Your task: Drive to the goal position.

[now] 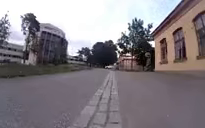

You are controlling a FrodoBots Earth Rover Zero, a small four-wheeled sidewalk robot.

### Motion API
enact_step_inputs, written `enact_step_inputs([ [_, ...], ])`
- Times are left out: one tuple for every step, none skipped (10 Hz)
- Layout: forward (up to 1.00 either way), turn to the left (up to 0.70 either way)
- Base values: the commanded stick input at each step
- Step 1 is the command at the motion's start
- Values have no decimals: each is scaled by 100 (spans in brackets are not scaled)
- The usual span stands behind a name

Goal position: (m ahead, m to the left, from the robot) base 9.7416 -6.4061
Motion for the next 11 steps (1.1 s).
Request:
enact_step_inputs([
  [45,0],
  [45,0],
  [45,0],
  [45,0],
  [45,0],
  [45,0],
  [45,0],
  [45,0],
  [45,0],
  [45,0],
  [45,0],
])
